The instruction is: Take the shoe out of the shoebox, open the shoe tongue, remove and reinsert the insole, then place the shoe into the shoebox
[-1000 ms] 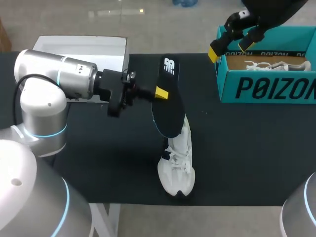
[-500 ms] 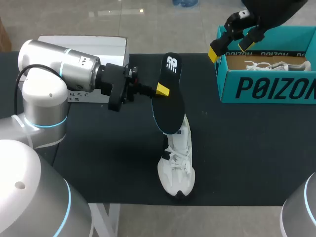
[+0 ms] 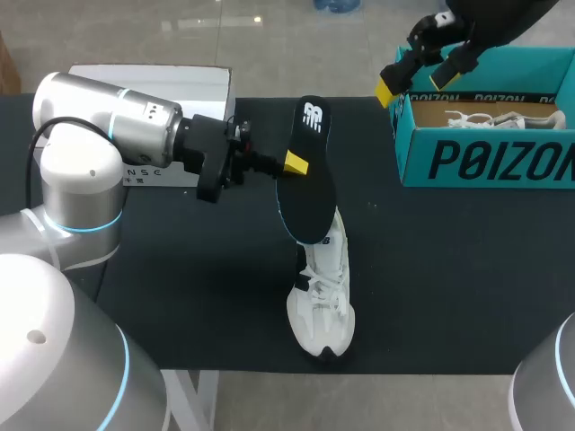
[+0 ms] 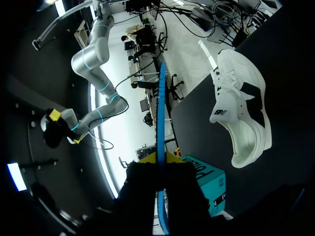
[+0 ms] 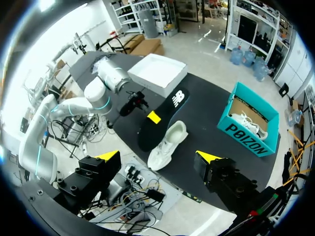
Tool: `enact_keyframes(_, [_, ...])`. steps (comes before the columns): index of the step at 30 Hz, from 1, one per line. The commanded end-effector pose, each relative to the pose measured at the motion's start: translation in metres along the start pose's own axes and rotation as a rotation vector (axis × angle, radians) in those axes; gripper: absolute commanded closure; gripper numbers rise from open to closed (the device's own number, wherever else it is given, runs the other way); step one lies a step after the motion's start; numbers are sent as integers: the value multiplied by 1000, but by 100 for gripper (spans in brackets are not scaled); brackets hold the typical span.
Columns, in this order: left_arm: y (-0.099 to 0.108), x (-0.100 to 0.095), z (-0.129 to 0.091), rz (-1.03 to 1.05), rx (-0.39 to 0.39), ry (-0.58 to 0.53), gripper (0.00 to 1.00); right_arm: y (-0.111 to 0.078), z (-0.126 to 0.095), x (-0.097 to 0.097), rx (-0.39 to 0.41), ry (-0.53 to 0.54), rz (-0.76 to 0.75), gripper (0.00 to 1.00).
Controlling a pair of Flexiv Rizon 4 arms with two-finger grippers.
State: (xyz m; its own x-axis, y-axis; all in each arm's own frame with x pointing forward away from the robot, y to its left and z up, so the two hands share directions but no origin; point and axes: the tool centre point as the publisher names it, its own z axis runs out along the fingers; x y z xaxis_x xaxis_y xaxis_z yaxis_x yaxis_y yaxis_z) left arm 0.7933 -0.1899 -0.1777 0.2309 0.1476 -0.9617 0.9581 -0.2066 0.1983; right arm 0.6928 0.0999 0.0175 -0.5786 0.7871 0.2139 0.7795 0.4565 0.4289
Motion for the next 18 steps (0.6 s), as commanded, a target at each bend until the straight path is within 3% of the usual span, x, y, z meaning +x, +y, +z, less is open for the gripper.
enact_keyframes(1, [1, 0, 1, 2, 1, -1, 100, -28, 15, -21, -188, 176, 42, 0])
enact_keyframes(10, [1, 0, 1, 2, 1, -1, 100, -54, 50, -31, -384, 447, 121, 0])
enact_keyframes(18, [1, 0, 1, 2, 1, -1, 100, -52, 83, -35, -488, 629, 115, 0])
